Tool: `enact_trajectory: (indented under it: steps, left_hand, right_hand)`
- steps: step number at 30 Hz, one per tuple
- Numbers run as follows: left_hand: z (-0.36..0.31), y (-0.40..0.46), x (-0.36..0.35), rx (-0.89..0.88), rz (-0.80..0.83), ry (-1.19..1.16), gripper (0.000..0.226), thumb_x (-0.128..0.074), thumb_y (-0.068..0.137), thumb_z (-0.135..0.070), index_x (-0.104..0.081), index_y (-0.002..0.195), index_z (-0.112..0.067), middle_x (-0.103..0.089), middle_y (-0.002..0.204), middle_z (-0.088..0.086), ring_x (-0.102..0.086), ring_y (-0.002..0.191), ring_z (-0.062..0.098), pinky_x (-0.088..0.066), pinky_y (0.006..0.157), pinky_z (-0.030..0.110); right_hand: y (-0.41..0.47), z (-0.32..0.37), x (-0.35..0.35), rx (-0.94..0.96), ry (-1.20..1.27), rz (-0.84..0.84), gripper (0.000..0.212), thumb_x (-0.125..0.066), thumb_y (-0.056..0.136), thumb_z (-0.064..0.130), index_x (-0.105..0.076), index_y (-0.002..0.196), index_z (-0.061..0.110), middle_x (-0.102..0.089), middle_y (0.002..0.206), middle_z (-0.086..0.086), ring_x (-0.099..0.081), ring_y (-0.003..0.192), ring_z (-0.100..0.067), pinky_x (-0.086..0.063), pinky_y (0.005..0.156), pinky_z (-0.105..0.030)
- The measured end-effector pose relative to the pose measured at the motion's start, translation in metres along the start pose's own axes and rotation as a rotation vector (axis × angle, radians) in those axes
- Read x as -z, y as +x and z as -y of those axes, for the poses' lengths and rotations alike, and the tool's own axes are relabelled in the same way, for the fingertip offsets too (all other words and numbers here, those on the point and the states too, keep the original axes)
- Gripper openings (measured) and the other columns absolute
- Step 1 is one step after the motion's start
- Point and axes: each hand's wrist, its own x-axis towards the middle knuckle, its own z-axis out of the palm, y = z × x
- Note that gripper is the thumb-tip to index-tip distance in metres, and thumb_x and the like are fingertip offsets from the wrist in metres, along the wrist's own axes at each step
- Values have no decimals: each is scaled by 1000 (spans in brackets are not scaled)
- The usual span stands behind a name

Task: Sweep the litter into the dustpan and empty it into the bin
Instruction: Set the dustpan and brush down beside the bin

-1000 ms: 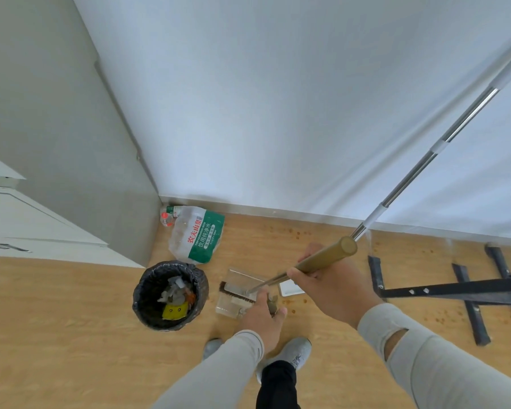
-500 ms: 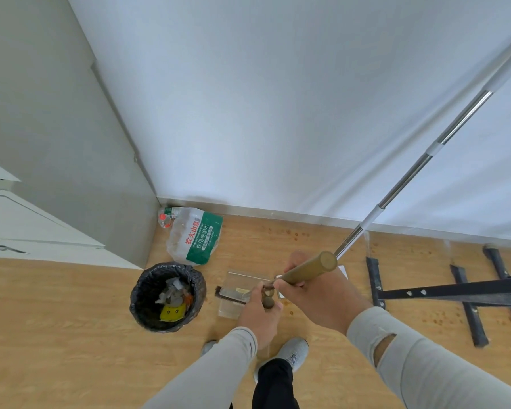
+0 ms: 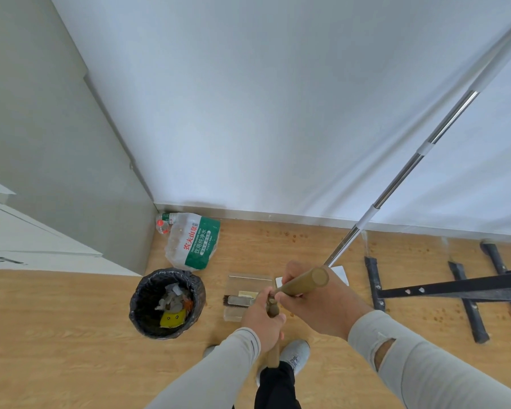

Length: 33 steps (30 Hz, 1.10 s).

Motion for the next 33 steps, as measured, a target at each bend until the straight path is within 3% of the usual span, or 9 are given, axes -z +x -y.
enact_trajectory:
  steps: [2, 5, 9, 12, 14, 16, 17, 23, 33]
  left_hand:
    - [0, -3, 0, 16, -6, 15, 59, -61, 95, -11, -46, 139, -46, -69, 111, 7, -64, 63, 16, -55, 55, 19]
    - [-1, -6, 4, 17, -36, 89, 60, -57, 94, -11, -44, 139, -48, -64, 112, -6, -65, 76, 19, -61, 73, 28]
    - [-3, -10, 6, 17, -16, 100, 65, -55, 98, -11, -35, 149, -45, -62, 119, -2, -66, 75, 14, -49, 51, 10]
    - [-5, -11, 5, 23, -17, 105, 63, -56, 98, -14, -37, 148, -46, -67, 114, 1, -67, 76, 12, -47, 49, 8]
    - [-7, -11, 4, 34, -33, 145, 62, -56, 95, -16, -38, 145, -48, -68, 112, -3, -71, 84, 16, -57, 66, 15]
    - [-7, -10, 4, 46, -48, 184, 64, -57, 92, -20, -37, 144, -51, -66, 116, -7, -73, 98, 23, -60, 90, 35]
    - [-5, -10, 3, 55, -48, 189, 65, -57, 91, -22, -36, 144, -52, -66, 117, -8, -73, 102, 25, -59, 94, 40]
    - [1, -13, -1, 35, -64, 197, 57, -56, 89, -24, -41, 135, -55, -72, 99, -7, -73, 97, 24, -60, 91, 41]
    - [-2, -12, 2, 1, -70, 160, 48, -58, 90, -24, -48, 125, -55, -72, 100, -8, -74, 89, 21, -61, 86, 38]
  right_hand:
    - [-1, 1, 0, 11, 8, 8, 10, -64, 87, 30, -58, 86, 23, -68, 82, 2, -66, 77, -20, -56, 66, -30]
    - [-2, 1, 0, 21, 17, 3, 10, -65, 86, 29, -58, 84, 23, -68, 82, 1, -65, 79, -19, -56, 67, -30]
    - [-3, -1, 1, 27, 30, -19, 13, -67, 87, 31, -60, 87, 20, -68, 83, 2, -63, 80, -15, -55, 70, -30]
    - [-2, -2, 1, 28, 24, -20, 14, -68, 87, 31, -60, 88, 20, -69, 83, 2, -63, 81, -13, -56, 72, -30]
    - [-2, -4, 1, 28, 19, -21, 14, -67, 87, 31, -60, 88, 20, -69, 83, 1, -62, 81, -13, -56, 72, -30]
    - [-2, -5, 0, 24, 22, -24, 13, -67, 86, 31, -60, 87, 21, -68, 82, 2, -61, 80, -12, -55, 71, -28]
    - [-2, -5, 0, 23, 26, -24, 12, -67, 86, 31, -60, 87, 22, -67, 83, 3, -61, 80, -11, -54, 70, -27]
    - [-4, -3, 0, 18, 39, -1, 10, -67, 86, 30, -61, 87, 21, -68, 80, 5, -64, 78, -13, -55, 69, -27]
    - [-1, -1, 2, 8, 26, 41, 13, -66, 86, 30, -57, 82, 23, -70, 80, 1, -66, 76, -21, -57, 66, -32]
